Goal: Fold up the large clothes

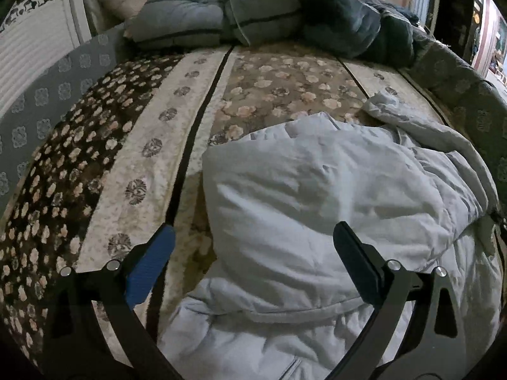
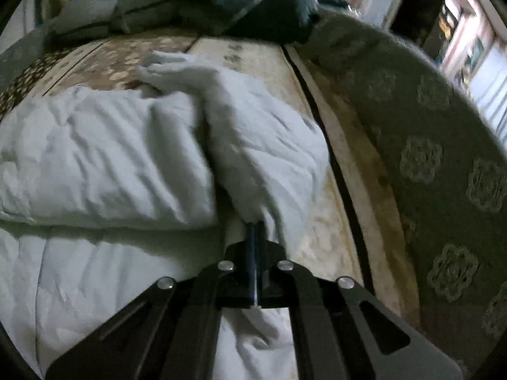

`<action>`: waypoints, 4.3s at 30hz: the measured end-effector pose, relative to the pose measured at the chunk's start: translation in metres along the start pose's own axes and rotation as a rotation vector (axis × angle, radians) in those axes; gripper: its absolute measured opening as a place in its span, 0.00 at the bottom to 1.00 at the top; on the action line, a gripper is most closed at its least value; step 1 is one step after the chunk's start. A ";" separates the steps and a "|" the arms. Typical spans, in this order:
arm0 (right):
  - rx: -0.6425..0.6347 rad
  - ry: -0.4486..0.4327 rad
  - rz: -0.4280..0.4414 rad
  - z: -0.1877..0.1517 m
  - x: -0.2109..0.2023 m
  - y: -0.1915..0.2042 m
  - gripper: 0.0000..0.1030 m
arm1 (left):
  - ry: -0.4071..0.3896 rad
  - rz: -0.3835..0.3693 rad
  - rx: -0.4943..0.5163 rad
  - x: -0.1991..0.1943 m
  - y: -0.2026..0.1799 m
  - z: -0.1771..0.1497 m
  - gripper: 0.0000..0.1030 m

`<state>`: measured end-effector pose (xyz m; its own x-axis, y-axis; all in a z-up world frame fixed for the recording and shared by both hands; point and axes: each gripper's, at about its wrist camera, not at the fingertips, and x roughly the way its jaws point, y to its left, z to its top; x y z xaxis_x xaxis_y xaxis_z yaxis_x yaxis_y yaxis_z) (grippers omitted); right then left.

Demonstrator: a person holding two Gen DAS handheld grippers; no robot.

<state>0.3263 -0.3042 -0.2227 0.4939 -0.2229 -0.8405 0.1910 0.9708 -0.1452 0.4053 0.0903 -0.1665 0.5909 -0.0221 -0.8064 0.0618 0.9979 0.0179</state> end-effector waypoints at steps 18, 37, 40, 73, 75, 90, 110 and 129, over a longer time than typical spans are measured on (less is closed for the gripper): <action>-0.217 -0.076 0.036 0.075 0.046 0.118 0.03 | 0.178 -0.002 0.074 0.088 -0.031 0.006 0.24; -0.042 -0.044 0.329 0.044 0.016 0.085 0.04 | 0.141 -0.185 0.037 0.041 -0.069 0.008 0.04; -0.096 -0.037 0.324 0.027 0.015 0.100 0.04 | 0.144 -0.207 0.057 0.040 -0.096 0.003 0.05; -0.149 0.012 0.154 0.075 0.061 0.053 0.46 | 0.127 -0.100 0.064 0.028 -0.084 0.012 0.64; -0.156 -0.026 0.176 0.077 0.042 0.051 0.47 | 0.119 -0.110 0.044 0.027 -0.081 0.015 0.68; -0.310 0.012 -0.058 0.162 0.099 0.082 0.68 | 0.124 -0.112 0.015 0.033 -0.075 0.015 0.80; -0.019 -0.221 0.288 0.138 -0.026 -0.001 0.14 | 0.126 -0.098 0.054 0.029 -0.087 0.010 0.79; -0.226 -0.031 0.234 0.057 -0.004 0.026 0.39 | 0.104 -0.148 0.161 0.018 -0.150 0.025 0.80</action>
<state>0.3775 -0.2829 -0.1931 0.5283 0.0097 -0.8490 -0.1221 0.9904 -0.0647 0.4267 -0.0611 -0.1686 0.4800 -0.1530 -0.8638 0.2743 0.9615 -0.0178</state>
